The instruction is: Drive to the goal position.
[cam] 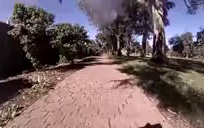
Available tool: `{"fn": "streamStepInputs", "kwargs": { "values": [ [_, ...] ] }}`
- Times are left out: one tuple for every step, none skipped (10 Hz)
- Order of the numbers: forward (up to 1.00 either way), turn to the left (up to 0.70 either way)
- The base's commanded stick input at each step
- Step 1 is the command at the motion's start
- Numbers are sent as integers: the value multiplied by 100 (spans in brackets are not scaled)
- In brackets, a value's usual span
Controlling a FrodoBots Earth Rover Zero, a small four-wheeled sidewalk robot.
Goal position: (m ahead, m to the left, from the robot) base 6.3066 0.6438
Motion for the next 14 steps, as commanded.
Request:
{"fn": "streamStepInputs", "kwargs": {
  "values": [
    [70,1],
    [70,1],
    [70,0],
    [70,0],
    [70,0],
    [70,0],
    [70,0],
    [70,0],
    [70,0],
    [70,0],
    [70,0],
    [70,0],
    [70,0],
    [70,0]
  ]
}}
